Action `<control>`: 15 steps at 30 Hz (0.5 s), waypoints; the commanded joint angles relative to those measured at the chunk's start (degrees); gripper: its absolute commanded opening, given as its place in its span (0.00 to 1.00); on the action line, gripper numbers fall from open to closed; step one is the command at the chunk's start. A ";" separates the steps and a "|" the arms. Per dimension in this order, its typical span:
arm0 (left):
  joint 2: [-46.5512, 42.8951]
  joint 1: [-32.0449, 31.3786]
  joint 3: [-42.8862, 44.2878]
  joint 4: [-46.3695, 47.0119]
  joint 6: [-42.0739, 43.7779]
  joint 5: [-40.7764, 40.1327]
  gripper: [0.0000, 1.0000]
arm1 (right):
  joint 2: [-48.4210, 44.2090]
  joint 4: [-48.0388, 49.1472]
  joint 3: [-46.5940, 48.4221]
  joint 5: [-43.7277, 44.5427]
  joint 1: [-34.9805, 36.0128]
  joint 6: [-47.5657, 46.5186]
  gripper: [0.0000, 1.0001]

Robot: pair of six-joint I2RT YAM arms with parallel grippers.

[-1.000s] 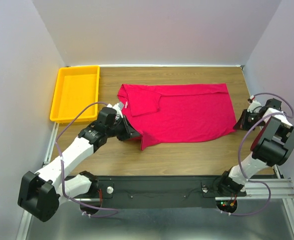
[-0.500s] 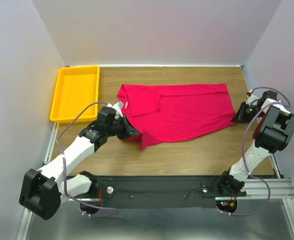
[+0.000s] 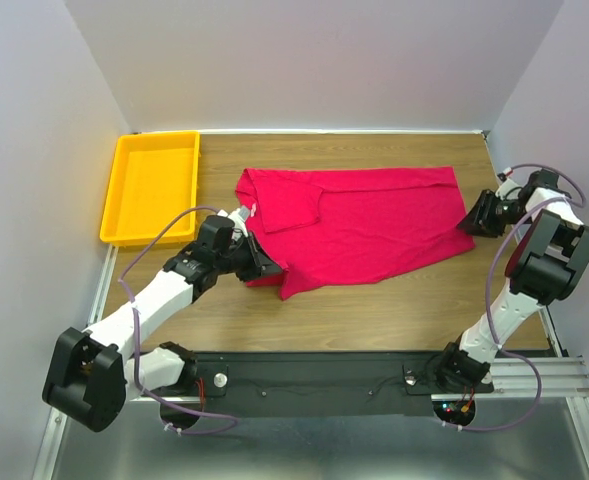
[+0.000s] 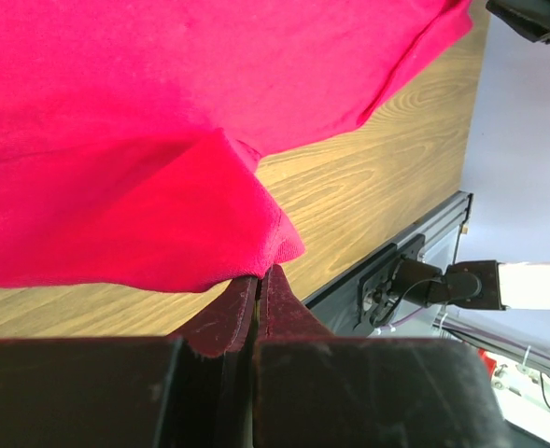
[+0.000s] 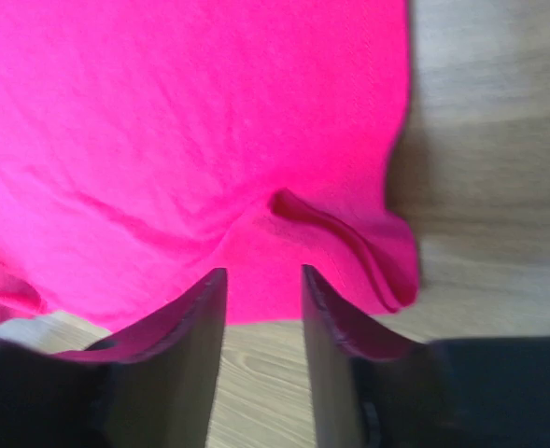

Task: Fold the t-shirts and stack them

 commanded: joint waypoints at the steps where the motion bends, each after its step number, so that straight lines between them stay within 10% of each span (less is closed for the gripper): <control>1: -0.23 0.48 -0.81 2.51 0.96 1.27 0.00 | -0.28 -0.77 5.34 -2.04 0.86 0.37 0.48; 15: -0.05 0.92 -1.33 2.07 1.49 1.36 0.00 | -1.00 -10.61 8.07 -0.89 4.63 -43.55 0.62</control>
